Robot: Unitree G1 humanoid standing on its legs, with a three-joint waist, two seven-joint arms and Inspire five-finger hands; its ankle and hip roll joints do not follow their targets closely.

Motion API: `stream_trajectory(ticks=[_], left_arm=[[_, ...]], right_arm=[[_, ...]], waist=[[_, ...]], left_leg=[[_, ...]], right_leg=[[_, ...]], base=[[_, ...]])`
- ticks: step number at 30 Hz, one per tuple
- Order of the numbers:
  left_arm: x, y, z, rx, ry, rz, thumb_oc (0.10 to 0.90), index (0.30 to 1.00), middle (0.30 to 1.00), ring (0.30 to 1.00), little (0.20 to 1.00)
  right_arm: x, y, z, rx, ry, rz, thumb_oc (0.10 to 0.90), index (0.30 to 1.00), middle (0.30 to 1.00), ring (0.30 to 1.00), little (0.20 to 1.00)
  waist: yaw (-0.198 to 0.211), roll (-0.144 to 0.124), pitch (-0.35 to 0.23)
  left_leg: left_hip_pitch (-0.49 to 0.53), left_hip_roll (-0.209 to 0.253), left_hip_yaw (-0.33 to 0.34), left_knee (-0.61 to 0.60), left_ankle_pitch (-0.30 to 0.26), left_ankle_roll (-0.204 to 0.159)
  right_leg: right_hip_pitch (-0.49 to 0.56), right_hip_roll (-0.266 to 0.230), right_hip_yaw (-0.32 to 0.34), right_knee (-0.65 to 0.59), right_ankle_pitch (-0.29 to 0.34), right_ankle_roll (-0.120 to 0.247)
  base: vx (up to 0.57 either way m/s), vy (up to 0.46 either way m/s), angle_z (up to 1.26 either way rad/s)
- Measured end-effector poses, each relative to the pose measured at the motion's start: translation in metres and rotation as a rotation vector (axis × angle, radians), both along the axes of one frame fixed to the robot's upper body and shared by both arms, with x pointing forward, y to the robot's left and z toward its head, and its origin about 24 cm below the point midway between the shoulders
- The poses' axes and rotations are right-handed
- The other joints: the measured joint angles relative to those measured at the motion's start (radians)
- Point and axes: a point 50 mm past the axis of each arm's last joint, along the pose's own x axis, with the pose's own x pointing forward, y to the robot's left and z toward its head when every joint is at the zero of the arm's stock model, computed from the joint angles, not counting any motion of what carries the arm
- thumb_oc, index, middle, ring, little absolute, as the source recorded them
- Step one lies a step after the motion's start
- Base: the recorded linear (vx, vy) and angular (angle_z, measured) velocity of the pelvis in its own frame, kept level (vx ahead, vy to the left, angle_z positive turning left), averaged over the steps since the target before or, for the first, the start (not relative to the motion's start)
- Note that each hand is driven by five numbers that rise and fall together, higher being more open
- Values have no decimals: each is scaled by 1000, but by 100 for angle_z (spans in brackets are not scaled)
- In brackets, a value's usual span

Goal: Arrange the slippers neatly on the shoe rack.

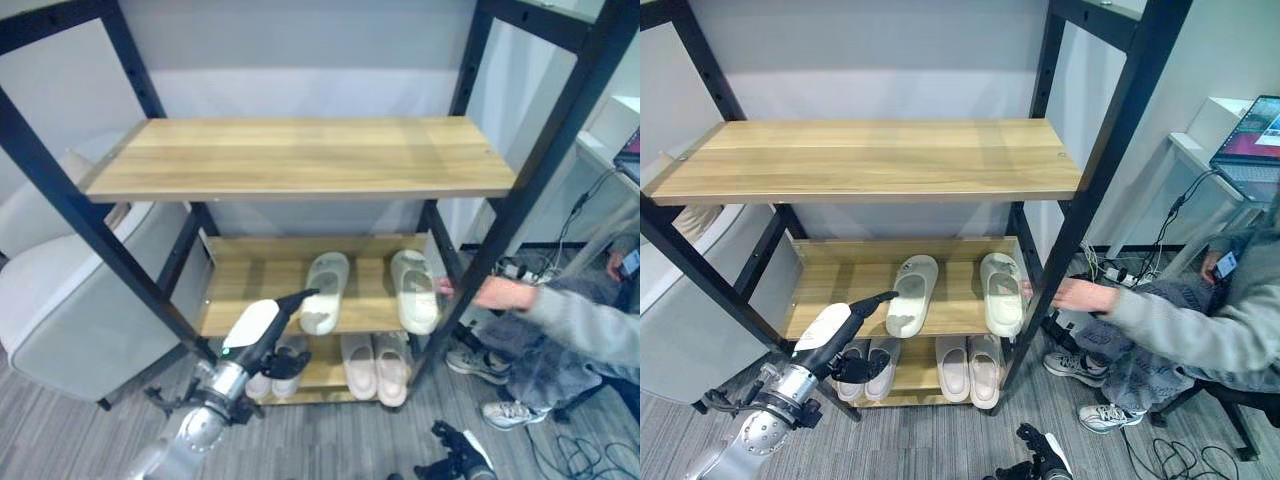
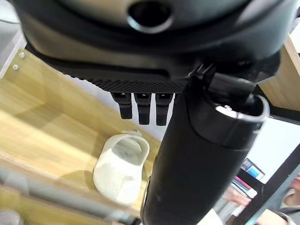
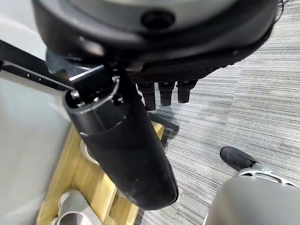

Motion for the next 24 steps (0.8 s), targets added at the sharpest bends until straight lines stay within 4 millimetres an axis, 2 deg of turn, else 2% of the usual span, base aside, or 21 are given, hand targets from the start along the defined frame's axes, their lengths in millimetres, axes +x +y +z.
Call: stream_trajectory(ticks=[8,13,17,24], left_arm=[[50,-8,31,111,-189,16,800,900,900,900,900],[62,-12,25,203,-194,15,800,900,900,900,900],[66,-3,13,274,-160,57,800,900,900,900,900],[76,2,14,365,-184,102,800,900,900,900,900]], right_arm=[[-3,0,-1,2,7,-1,800,900,900,900,900],[-7,-3,0,-5,12,-4,800,900,900,900,900],[-13,-9,0,-21,26,-6,800,900,900,900,900],[-19,-19,1,-43,34,-28,800,900,900,900,900]], waist=[[-30,-14,-15],[-62,-9,-18],[-85,3,-18],[-85,20,-16]], left_leg=[[-18,1,7,0,1,2],[-20,1,21,1,0,4],[-26,3,44,4,-2,4],[-41,4,53,0,-5,2]], right_leg=[[-23,1,6,0,-1,1],[-34,2,16,0,-2,2],[-52,4,37,0,3,-5],[-72,5,47,0,-2,2]], base=[[18,-8,-2],[19,-9,-8],[30,-1,-15],[8,-2,-3]])
